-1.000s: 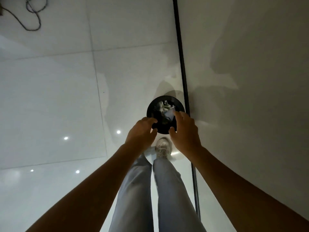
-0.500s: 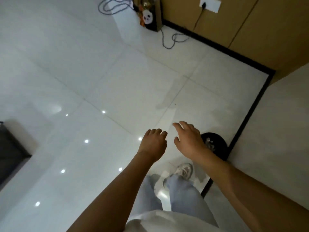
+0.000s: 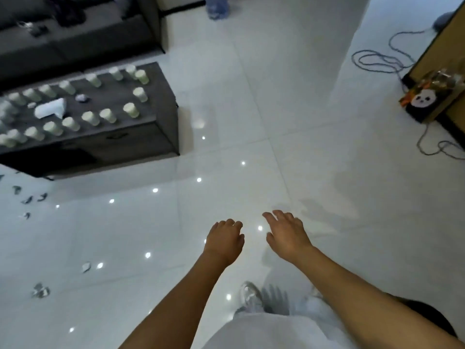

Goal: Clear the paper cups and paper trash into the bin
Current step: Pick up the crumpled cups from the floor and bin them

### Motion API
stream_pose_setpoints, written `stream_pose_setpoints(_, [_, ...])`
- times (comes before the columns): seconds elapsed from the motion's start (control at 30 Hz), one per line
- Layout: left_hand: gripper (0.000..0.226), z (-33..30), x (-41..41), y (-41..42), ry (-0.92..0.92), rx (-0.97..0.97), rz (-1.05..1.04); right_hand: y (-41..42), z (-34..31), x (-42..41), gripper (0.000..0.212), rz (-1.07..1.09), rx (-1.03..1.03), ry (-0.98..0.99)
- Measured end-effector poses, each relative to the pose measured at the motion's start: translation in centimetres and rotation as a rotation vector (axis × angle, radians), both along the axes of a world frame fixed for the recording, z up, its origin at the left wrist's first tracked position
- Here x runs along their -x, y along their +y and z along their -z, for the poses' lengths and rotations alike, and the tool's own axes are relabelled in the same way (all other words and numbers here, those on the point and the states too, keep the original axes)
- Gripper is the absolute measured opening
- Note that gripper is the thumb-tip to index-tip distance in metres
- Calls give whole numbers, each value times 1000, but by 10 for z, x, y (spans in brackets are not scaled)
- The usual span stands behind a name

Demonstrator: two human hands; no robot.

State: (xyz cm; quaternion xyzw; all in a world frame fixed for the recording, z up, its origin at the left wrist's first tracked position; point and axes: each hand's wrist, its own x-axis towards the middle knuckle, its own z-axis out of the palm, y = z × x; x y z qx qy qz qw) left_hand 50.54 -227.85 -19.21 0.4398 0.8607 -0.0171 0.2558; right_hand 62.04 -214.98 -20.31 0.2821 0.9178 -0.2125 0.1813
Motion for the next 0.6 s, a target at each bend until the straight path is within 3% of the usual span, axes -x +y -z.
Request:
stream_pose_setpoints(0.3, [38, -10, 92, -191, 4, -41, -617, -152, -13, 190, 52, -584, -20, 40])
stream_pose_setpoints(0.6, [39, -6, 183, -313, 12, -63, -1124, -269, -9, 353, 51, -1042, -17, 45])
